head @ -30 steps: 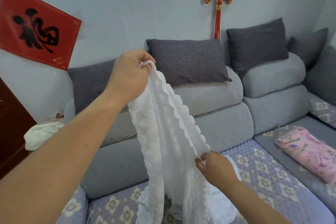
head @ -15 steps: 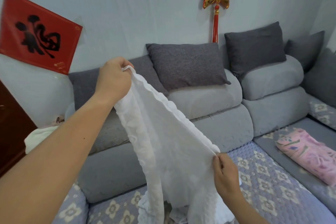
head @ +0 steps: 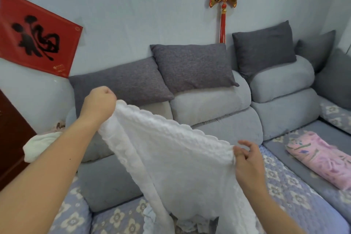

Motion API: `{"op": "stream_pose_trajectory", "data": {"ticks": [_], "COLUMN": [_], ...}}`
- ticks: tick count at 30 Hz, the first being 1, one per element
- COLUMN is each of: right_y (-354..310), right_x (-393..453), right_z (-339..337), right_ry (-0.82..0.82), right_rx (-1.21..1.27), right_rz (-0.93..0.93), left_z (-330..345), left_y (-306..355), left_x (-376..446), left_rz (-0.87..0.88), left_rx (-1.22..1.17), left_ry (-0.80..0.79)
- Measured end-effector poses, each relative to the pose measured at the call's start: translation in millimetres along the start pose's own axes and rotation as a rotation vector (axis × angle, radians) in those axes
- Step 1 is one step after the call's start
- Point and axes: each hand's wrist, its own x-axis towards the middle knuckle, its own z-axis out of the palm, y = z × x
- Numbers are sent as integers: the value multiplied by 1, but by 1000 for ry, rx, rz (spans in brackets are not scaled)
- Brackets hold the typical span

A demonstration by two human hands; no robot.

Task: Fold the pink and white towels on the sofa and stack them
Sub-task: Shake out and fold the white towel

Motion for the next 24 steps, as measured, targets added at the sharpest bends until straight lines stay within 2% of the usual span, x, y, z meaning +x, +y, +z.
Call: {"op": "stream_pose_trajectory", "data": {"ticks": [2,4,5,7,9,11,17,19,20,22,24], "right_y": [-10,-21,-26,-41,-53,-65,-52,-37,-27,1,30], "right_x": [8,8,4,-5,-12,-13,-11,-10,-9,-4,4], "right_z": [-3,0,3,13,26,32,25,19,15,6,-6], "right_ry": [-103,-242,-323,-511,-718,-849,-1006,-1057,-1051,-998,-924], "right_rx": [-50,-80,-81,-118,-167,-187,-193,-247,-362,-621,-757], "right_rz": [49,45,8,-96,-176,-235,-139,-114,-122,-129,-103], "left_z": [3,16,24,39,53,70,82,85,84,77,68], "left_y": [-13,-18,-14,11,42,51,31,33,36,40,42], "left_x": [-11,-34,-51,-86,-126,-148,-150,-157,-158,-155,-147], "left_rz": [-67,-31,46,228,299,340,348,413,444,455,426], "left_rx": [371,679,664,389,121,30,17,-15,-44,-112,-155], "left_ry": [-129,-305,-421,-724,-998,-1079,-1007,-793,-659,-448,-320]}}
